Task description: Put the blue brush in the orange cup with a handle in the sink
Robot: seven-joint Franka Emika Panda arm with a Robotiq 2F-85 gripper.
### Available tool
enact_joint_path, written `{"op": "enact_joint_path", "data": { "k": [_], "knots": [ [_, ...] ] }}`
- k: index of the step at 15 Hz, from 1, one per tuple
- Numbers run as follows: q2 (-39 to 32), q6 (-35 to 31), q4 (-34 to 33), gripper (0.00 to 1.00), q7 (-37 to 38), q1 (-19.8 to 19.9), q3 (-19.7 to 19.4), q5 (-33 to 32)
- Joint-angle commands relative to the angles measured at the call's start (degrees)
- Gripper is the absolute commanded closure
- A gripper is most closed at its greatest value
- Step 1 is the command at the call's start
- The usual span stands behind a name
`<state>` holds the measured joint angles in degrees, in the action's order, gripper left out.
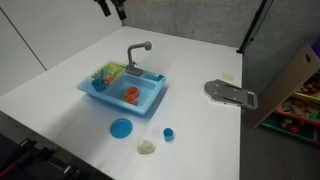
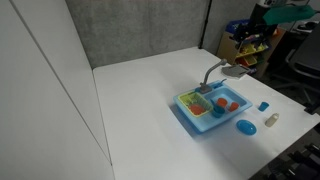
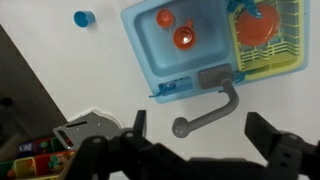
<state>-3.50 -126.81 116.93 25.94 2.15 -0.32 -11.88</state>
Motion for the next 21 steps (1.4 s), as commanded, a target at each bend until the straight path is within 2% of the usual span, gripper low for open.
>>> {"op": "enact_joint_path", "data": {
  "k": [1,13,21],
  "knots": [
    [-5.13,1.02,-4.52,0.00,3.98,0.26,-2.79,-2.70],
    [-15.99,0.57,-6.57,0.00,11.62,0.70,-12.47,-5.35],
    [-21.18,1.60,-7.18,0.00,14.34,1.78,-14.87,-3.07]
  ]
}}
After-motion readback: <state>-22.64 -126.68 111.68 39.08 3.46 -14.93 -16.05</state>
